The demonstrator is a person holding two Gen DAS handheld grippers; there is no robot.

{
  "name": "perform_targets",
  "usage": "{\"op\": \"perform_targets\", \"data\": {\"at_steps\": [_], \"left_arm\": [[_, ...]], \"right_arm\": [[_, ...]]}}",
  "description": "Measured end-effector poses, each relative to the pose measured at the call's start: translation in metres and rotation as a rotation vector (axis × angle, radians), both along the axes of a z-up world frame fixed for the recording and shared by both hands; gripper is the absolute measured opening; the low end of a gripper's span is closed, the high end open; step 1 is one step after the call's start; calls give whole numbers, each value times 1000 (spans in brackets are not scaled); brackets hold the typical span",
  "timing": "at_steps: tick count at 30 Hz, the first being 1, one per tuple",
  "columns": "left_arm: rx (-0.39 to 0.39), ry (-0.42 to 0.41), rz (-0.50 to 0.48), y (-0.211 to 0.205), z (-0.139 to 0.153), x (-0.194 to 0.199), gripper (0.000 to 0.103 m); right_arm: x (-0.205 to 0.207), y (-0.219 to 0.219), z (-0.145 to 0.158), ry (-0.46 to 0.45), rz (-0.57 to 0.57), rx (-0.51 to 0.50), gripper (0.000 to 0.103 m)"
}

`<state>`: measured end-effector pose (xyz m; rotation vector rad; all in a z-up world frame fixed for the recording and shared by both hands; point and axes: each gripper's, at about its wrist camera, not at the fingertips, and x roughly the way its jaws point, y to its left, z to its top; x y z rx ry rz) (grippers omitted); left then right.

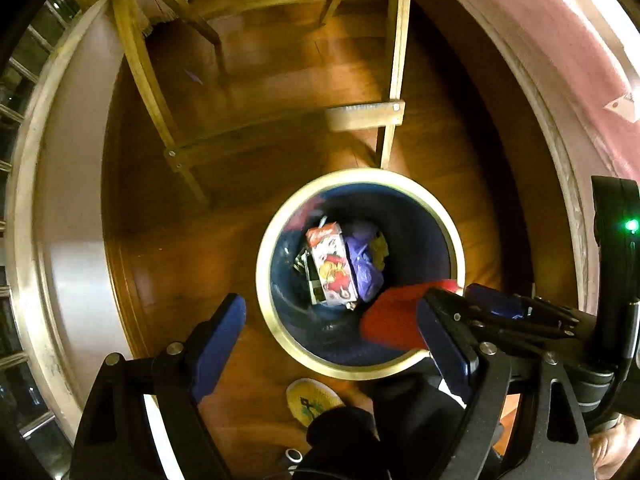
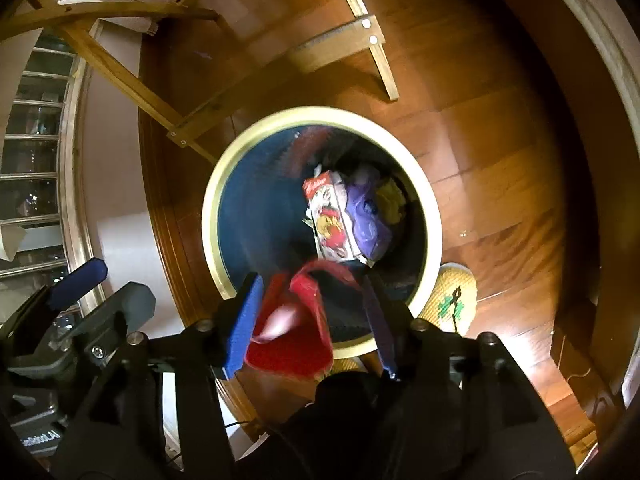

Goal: Collect trash
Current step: 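Open both grippers to drop the carton and red paper into the bin, then raise both tools back toward the table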

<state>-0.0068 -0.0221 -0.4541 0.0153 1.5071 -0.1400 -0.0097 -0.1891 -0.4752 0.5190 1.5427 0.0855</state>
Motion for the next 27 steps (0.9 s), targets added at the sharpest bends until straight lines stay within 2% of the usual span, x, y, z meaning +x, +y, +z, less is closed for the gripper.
{"op": "perform_targets", "data": {"at_steps": [4, 10, 15, 18, 25, 27], "left_arm": [[6, -35, 17, 7, 33, -4, 88], [-4, -89, 39, 18, 103, -5, 88], [-12, -155, 50, 27, 183, -5, 88], [-17, -208, 36, 32, 241, -8, 88], [-12, -347, -11, 40, 354, -20, 88], [-9, -389, -35, 42, 386, -22, 88]], "right_arm": [[5, 1, 24, -21, -3, -4, 54], [13, 3, 86, -70, 9, -24, 56], [11, 4, 157, -104, 17, -42, 56], [5, 5, 207, -135, 14, -45, 56], [-11, 12, 322, -247, 23, -44, 56], [-12, 14, 347, -280, 21, -48, 56]]}}
